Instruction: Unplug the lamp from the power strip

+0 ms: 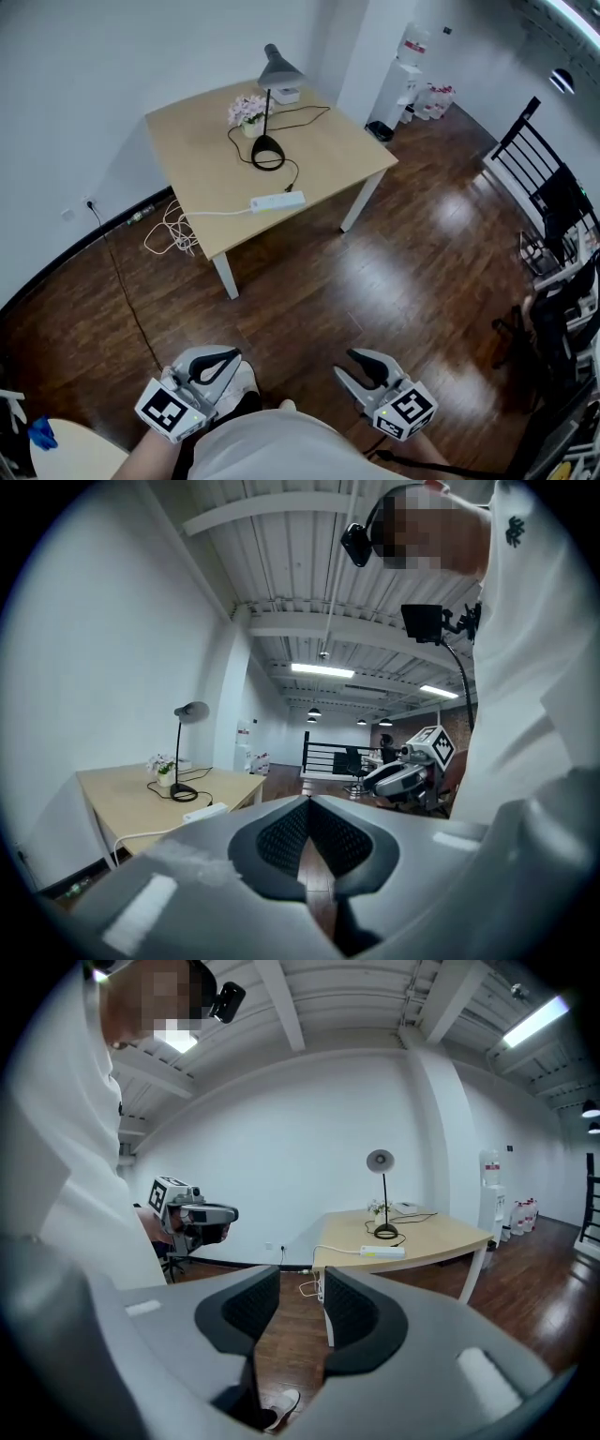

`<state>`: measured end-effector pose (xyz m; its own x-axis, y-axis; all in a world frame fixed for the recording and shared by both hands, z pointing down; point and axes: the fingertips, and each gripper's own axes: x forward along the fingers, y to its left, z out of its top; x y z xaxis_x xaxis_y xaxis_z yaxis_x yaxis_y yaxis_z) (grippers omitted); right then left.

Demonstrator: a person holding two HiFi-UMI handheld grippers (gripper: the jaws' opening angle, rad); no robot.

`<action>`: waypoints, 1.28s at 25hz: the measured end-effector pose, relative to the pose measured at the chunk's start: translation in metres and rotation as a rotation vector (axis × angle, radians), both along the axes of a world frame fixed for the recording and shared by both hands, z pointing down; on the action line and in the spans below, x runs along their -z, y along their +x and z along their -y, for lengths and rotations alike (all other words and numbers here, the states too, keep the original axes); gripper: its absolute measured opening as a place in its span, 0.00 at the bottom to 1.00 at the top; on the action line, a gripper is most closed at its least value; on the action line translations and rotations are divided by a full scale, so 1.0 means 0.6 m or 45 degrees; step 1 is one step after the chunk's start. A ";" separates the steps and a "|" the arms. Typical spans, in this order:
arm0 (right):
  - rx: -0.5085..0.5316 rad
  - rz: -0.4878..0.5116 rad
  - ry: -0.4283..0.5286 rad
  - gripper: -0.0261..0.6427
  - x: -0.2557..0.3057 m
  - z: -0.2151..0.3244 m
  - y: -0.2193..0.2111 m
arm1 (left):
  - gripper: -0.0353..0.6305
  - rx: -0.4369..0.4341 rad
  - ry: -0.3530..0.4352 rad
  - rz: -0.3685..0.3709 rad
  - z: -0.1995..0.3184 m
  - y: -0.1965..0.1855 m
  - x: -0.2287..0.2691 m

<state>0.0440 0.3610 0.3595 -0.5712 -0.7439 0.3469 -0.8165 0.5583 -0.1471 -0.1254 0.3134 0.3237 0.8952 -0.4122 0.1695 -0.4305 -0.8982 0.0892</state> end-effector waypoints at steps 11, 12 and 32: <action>0.072 0.000 0.033 0.27 -0.009 -0.126 0.020 | 0.06 0.031 -0.025 0.029 -0.139 0.031 -0.008; 0.078 0.000 0.035 0.27 -0.008 -0.132 0.019 | 0.06 0.035 -0.028 0.031 -0.146 0.031 -0.009; 0.136 -0.020 0.070 0.26 -0.005 -0.167 0.017 | 0.06 0.036 0.015 0.041 -0.192 0.052 -0.001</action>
